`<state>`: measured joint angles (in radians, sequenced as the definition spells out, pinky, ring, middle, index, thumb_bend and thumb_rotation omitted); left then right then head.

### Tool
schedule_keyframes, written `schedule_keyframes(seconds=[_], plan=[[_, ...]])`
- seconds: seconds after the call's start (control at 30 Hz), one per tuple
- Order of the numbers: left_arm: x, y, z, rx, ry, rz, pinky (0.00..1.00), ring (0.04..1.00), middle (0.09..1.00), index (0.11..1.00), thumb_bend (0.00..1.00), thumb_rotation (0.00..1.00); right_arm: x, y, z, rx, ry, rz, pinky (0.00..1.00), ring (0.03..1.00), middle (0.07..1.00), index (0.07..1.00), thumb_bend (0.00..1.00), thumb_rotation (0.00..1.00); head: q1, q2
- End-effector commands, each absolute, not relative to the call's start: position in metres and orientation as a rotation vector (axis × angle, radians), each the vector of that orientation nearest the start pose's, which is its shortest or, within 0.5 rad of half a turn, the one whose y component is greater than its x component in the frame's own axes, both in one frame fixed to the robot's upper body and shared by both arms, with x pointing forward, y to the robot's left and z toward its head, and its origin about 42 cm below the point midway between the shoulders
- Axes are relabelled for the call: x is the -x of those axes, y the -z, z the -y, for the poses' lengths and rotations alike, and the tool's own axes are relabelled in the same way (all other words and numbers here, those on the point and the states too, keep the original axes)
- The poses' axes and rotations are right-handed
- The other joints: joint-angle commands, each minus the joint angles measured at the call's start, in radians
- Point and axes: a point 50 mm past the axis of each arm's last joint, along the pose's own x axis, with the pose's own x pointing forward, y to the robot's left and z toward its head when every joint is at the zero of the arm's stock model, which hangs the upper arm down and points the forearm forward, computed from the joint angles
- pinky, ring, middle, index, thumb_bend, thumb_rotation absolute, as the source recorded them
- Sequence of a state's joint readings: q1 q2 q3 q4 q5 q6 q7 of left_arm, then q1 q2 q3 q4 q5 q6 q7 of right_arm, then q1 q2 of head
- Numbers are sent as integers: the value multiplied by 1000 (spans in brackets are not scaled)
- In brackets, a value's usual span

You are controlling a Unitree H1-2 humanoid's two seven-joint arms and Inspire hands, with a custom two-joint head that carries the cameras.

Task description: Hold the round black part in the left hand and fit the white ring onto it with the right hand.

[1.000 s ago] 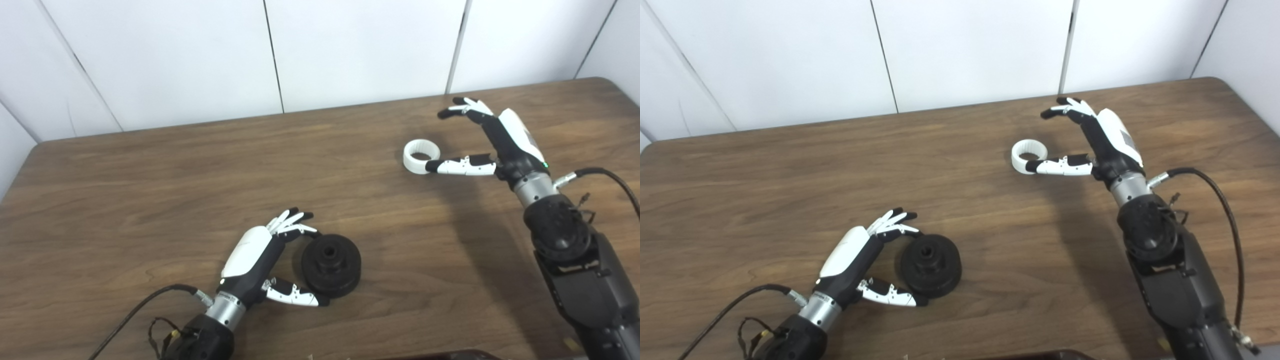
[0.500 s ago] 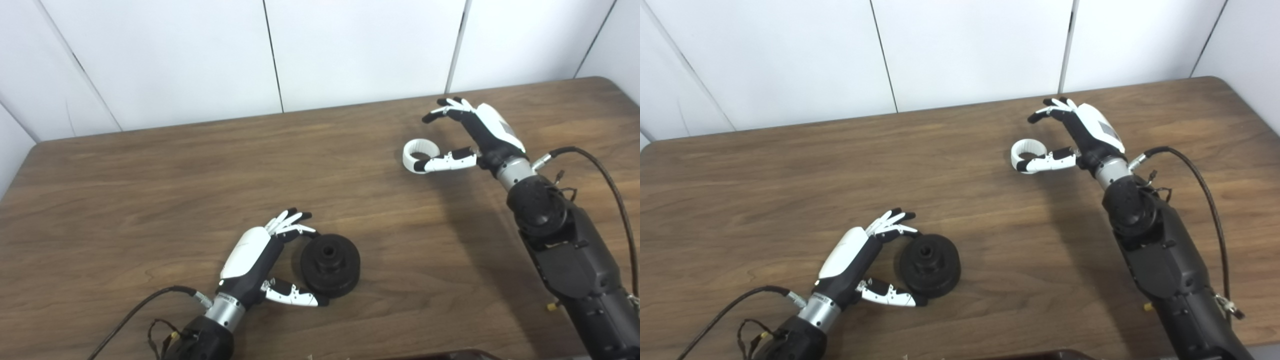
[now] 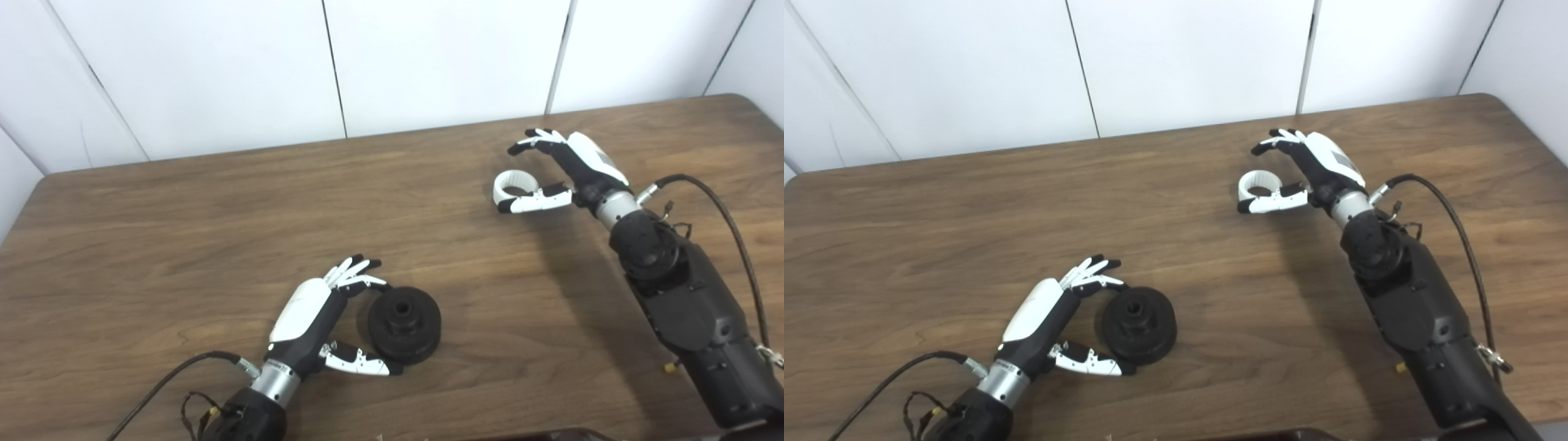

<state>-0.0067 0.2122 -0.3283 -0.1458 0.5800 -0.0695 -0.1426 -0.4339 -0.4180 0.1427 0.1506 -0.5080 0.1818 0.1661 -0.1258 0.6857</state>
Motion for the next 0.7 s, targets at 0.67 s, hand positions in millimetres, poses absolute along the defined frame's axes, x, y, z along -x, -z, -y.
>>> schedule_keyframes(seconds=[0.67], plan=[[-267, -124, -178, -793, 454, 234, 982, 987, 925, 651, 835, 201, -438, -233, 301, 1028, -93, 93, 985, 1000, 950, 816, 1000, 460, 5, -4]])
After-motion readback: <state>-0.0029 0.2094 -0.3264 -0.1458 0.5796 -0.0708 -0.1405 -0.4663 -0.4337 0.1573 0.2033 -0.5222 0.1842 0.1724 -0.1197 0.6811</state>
